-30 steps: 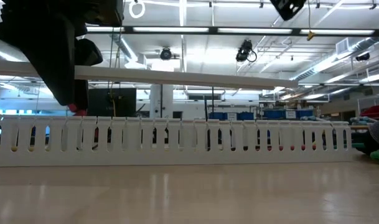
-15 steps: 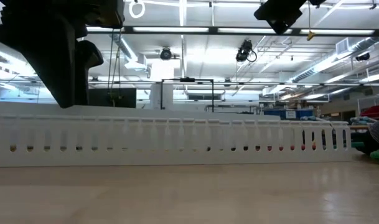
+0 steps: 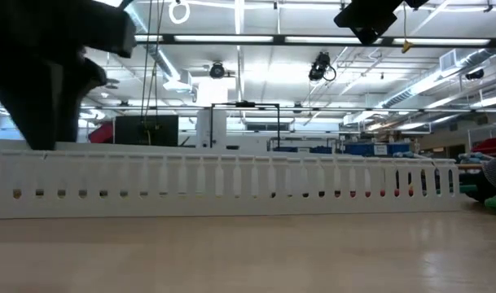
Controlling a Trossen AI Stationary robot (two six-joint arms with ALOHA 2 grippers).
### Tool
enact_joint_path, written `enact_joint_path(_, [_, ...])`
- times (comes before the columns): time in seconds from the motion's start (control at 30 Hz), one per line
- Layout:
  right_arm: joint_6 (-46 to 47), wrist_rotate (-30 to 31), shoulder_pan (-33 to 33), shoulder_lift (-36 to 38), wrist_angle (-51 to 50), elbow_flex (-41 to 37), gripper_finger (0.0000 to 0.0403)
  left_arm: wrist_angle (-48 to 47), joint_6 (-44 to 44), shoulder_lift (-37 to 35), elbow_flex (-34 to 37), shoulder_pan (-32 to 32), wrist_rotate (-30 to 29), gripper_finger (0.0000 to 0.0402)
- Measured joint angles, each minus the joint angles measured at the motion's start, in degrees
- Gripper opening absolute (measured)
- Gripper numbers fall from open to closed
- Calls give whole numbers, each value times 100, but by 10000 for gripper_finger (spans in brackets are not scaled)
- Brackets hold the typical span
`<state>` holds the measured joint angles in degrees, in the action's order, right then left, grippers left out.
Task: Ziptie cables
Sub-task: Close the white cable duct
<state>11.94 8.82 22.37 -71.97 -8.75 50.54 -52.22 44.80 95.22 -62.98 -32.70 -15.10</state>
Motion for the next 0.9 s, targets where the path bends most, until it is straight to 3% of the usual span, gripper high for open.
enact_joint_path(0.2, [6,0,0,1,-189,0,159,-245,460,-321,-26,-487,-145,202])
enact_joint_path(0.47, [-7,7,-57,3,-239,0,160,-883,1637,-638,-178,-1545,-804,202])
enact_joint_path(0.63, [-30,6,-59,3,-261,0,159,-925,1703,-242,-122,-1936,-745,204])
enact_joint_path(0.9, [25,5,-116,3,-362,0,158,-1210,1934,402,-559,-1905,-577,204])
